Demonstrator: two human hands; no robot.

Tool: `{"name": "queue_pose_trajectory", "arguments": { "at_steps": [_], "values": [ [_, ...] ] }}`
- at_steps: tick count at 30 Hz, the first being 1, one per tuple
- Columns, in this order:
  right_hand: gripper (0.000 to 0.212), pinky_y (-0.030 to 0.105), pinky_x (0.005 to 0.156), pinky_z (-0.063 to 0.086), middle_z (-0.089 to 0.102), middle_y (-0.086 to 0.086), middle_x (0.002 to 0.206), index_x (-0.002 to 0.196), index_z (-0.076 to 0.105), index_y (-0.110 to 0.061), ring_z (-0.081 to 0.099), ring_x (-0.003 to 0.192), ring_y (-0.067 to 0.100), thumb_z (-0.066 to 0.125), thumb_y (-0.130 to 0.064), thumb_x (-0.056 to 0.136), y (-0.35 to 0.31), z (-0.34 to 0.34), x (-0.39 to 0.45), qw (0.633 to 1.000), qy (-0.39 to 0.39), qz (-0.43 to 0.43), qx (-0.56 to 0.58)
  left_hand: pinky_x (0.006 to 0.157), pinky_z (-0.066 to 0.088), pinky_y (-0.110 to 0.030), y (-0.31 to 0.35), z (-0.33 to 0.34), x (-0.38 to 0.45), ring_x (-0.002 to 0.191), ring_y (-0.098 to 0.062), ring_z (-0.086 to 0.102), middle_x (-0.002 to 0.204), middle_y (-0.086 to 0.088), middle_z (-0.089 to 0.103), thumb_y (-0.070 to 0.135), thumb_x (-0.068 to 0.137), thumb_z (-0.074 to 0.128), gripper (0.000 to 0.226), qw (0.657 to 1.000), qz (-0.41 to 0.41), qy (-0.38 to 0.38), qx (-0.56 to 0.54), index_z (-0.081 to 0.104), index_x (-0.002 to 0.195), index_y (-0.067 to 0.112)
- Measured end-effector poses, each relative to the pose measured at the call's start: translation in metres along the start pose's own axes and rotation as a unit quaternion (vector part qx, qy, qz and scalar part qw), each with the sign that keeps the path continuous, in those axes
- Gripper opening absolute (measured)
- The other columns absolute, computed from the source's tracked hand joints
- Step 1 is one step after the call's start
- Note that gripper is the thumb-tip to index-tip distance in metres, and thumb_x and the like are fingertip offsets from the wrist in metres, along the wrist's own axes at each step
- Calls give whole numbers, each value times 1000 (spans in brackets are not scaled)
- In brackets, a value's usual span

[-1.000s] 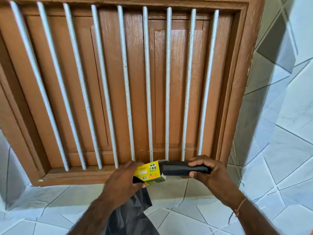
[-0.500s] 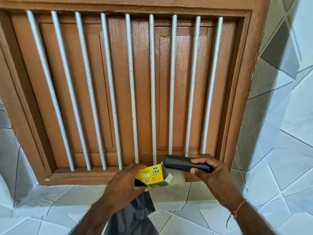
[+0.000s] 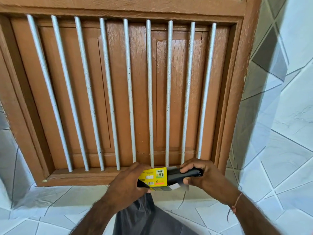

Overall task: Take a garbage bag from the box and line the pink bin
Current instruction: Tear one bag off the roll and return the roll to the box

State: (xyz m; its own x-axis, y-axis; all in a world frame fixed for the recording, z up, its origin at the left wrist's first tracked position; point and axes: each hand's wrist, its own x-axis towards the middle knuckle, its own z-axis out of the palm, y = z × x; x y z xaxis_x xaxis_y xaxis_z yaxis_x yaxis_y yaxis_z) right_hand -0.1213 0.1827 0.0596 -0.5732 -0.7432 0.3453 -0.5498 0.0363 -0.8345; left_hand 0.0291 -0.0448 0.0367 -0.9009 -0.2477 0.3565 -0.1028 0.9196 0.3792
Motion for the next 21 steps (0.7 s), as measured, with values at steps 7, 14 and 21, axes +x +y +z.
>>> {"name": "queue_pose_trajectory", "arguments": {
  "at_steps": [7, 14, 21],
  "values": [
    [48, 17, 102, 38, 46, -13, 134, 130, 42, -36, 47, 117, -7, 54, -8, 93, -2, 49, -3, 991, 133, 36, 3, 70, 34, -1, 10, 5, 5, 98, 6, 46, 114, 25, 50, 45, 71, 76, 63, 999, -5, 25, -24, 47, 126, 41],
    [54, 1, 98, 26, 32, -25, 148, 140, 29, -44, 30, 138, -7, 40, -21, 93, 7, 68, -4, 978, 169, 38, 117, 80, 36, -10, 3, 14, 4, 104, 3, 49, 119, 23, 55, 50, 68, 76, 64, 997, -44, 26, -56, 49, 125, 39],
    [48, 35, 74, 60, 62, -3, 116, 120, 54, -35, 65, 103, 21, 65, -4, 86, 16, 62, -3, 954, 171, 152, 194, 77, 32, -8, 7, 16, 2, 103, 4, 43, 123, 22, 53, 49, 70, 76, 64, 997, -41, 25, -59, 47, 126, 39]
  ]
}}
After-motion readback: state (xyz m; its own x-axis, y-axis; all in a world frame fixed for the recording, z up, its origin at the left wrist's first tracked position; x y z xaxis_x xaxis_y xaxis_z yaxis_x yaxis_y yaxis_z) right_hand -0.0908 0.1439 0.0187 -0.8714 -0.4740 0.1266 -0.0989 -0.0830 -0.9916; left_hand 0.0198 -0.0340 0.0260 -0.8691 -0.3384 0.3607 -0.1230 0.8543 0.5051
